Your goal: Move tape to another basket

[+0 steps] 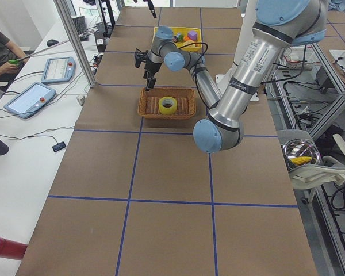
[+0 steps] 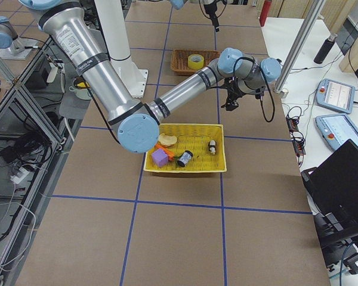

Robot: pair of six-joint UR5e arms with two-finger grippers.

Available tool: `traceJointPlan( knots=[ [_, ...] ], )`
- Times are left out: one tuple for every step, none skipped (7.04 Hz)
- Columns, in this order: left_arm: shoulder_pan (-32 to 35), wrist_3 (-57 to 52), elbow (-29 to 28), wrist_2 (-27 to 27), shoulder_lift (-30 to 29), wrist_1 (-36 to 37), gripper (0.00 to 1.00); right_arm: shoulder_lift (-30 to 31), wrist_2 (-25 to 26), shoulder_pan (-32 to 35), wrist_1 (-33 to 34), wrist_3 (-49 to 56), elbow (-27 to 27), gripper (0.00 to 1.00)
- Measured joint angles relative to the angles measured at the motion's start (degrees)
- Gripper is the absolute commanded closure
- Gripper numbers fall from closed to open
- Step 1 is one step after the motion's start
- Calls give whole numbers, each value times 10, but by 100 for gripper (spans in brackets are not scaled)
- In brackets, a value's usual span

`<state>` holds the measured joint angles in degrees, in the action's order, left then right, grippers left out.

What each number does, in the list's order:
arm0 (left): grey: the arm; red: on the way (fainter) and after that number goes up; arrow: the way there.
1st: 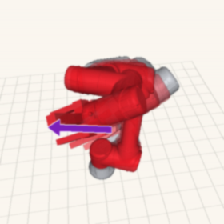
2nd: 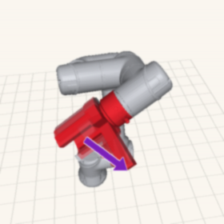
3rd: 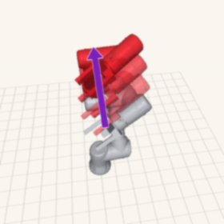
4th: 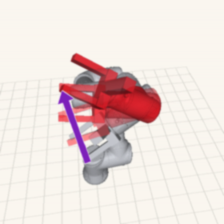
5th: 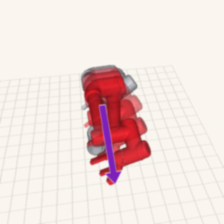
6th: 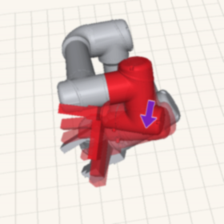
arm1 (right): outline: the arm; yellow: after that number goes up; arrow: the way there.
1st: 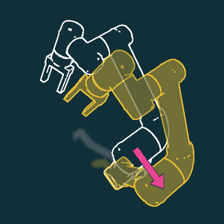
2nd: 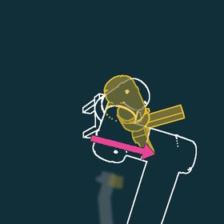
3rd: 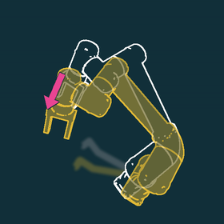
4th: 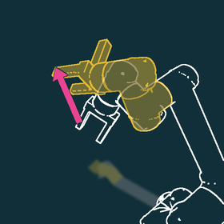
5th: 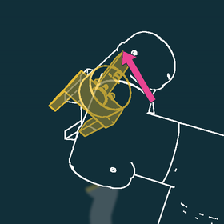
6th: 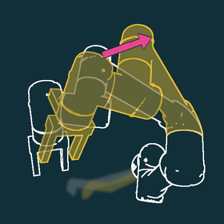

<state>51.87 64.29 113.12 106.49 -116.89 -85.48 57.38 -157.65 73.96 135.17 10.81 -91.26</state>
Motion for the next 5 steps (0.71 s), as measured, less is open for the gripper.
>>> traceJointPlan(
  knots=[
    [40, -71, 2, 32, 22, 4, 2, 19, 41, 5, -76, -45, 7, 0],
    [77, -150, 1, 49, 46, 6, 2, 33, 79, 11, -138, -69, 21, 0],
    [113, -232, -5, 62, 69, 7, 2, 44, 124, 19, -182, -77, 35, 0],
    [150, -319, -19, 86, 91, 6, 2, 64, 166, 27, -233, -80, 51, 0],
    [188, -398, -36, 116, 110, 5, 2, 92, 187, 34, -301, -81, 72, 0]
  ],
)
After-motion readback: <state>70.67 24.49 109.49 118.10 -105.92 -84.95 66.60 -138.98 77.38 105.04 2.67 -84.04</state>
